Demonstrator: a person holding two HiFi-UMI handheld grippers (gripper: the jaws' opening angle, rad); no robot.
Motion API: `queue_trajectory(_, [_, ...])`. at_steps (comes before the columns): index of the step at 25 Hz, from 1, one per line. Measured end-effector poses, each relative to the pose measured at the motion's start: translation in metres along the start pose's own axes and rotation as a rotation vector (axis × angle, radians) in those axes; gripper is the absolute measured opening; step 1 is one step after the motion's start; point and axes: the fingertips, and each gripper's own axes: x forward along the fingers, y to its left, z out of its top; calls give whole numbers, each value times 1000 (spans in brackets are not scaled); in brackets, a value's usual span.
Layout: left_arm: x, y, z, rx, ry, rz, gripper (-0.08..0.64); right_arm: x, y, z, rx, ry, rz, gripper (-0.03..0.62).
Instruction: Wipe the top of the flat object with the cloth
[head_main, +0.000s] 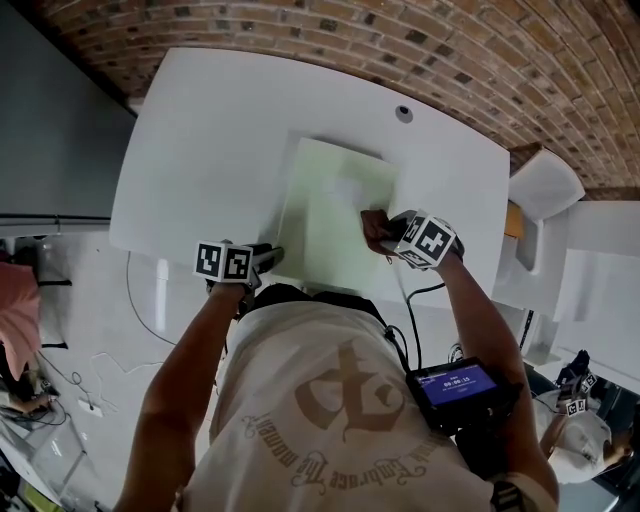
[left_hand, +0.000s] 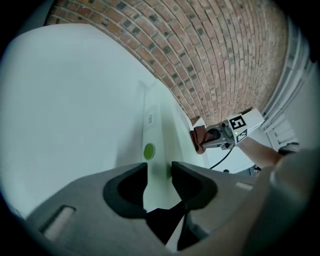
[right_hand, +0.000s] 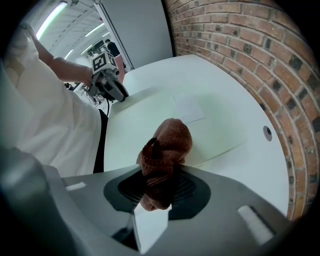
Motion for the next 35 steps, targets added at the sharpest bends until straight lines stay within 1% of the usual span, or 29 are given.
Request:
queue_trajectory(2, [0,-1,1,-2,-13,-8,160,-8,-1,3,7,-16,-4,112])
queue_trajectory(5, [-2,-5,3,-23,-61,-41,155,-23,11,36,-17,-86,40,112])
queue_trajectory(9, [-17,-7,3,-40,-138,-69,137,-29,52,101,-119,-152,145,112])
queue_trajectory(11, [-29,-5,2,-43,-182,-71,95,-21,76,129,-176,-156,193,112])
queue_trajectory(13, [-44,2,0,-45,-225,-54,59,-8,95,150,-231,-137,227,114])
queue_trajectory(16, [-65,17,-6,-51,-282,1,5,13,111,170,-300,-97,237,114])
queue_trajectory(20, [-90,34,-15,-71,-342,53,3,31,125,190,-338,-72,247,114])
queue_trajectory(23, [-101,43,-20,-85,-364,70,3,43,136,193,-359,-44,256,114])
queue_trajectory(28, [-100,45,-20,-82,-361,62,3,57,142,177,-361,2,253,114])
queue_trajectory(32, [-98,44,-10,-45,-335,97,3,53,141,153,-350,32,252,115])
queue_trajectory(33, [-95,42,-7,-36,-325,93,3,52,141,145,-348,43,252,115])
queue_trajectory(35, [-85,35,-3,-21,-302,58,3,49,139,128,-335,57,251,115])
